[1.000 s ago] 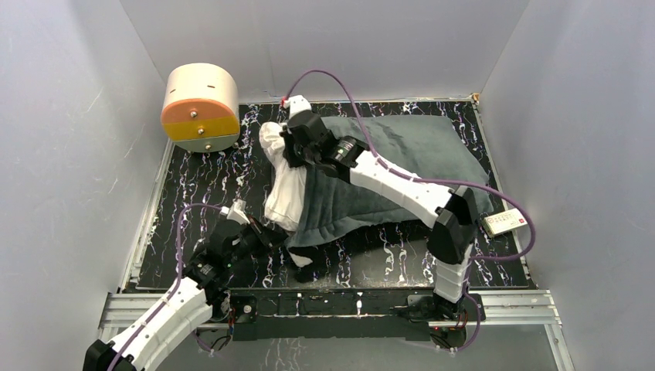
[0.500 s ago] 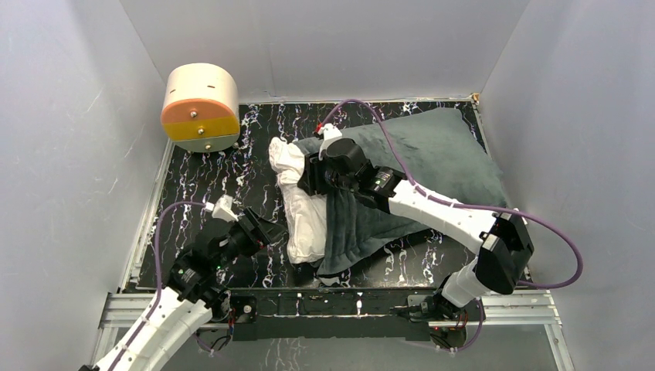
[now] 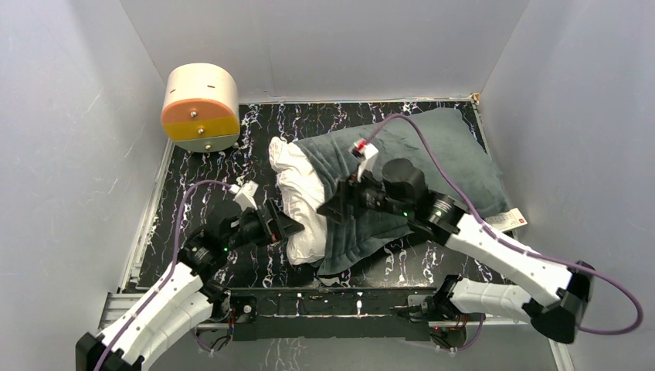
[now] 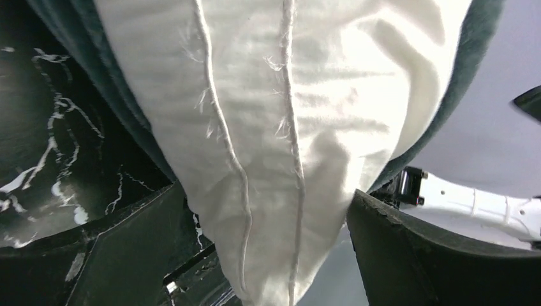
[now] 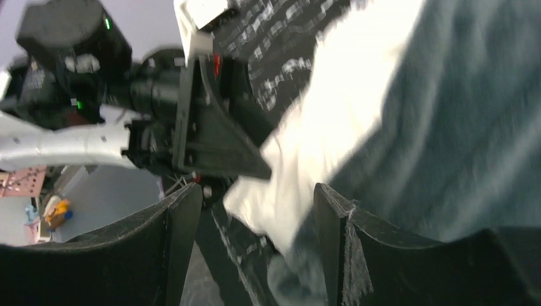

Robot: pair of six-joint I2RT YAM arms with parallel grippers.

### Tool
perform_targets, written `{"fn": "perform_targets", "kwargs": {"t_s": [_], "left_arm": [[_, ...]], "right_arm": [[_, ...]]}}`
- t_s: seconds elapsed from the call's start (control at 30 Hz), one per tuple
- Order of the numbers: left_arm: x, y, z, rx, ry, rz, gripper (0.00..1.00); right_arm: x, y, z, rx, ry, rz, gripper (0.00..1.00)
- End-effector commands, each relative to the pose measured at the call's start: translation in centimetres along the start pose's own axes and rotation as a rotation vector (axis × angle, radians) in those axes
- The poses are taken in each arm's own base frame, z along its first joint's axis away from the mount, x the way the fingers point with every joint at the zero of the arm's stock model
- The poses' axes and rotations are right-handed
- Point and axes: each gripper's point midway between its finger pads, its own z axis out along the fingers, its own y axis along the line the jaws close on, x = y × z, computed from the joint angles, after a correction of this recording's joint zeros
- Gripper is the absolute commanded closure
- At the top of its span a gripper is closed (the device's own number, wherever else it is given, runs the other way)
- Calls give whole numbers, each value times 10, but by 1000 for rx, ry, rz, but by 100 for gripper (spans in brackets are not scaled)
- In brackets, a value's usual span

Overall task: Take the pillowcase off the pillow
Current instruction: Remove the pillow from the pillowcase.

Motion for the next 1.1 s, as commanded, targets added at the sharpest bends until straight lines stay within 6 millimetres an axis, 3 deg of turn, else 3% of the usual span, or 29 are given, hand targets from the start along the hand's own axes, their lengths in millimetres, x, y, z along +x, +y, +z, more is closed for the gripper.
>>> {"fn": "perform_targets", "kwargs": {"t_s": [0.0,0.2,0.27,0.33,0.4,0.5,0.6,0.7,0.87,0.97,1.07], "left_arm": [[14,-28,10,194,103,67,3],[23,-29,24,244,156,39,14],[24,-38,27,300,180,36,17],[25,-44,28,339,190,29,40],[22,-47,29,343,186,29,55],[13,-52,27,333,152,48,99],[-6,-64,21,301,95,77,100],[-17,-76,15,285,81,85,100],[-34,-86,8,272,0,41,100],[-41,-89,2,277,-44,37,100],[-45,-95,-1,284,-57,47,100]], "right_arm": [[46,-17,-33,67,58,98,27],[90,-21,-63,50,68,228,26],[99,-19,-67,30,72,263,25],[112,-16,-67,-12,101,289,25],[123,-20,-67,2,119,319,26],[147,-40,-62,77,140,367,25],[161,-56,-52,132,108,428,23],[152,-59,-40,140,5,459,22],[116,-36,-22,126,-129,375,16],[113,-13,-11,66,-157,363,15],[120,-7,4,73,-172,378,18]]}}
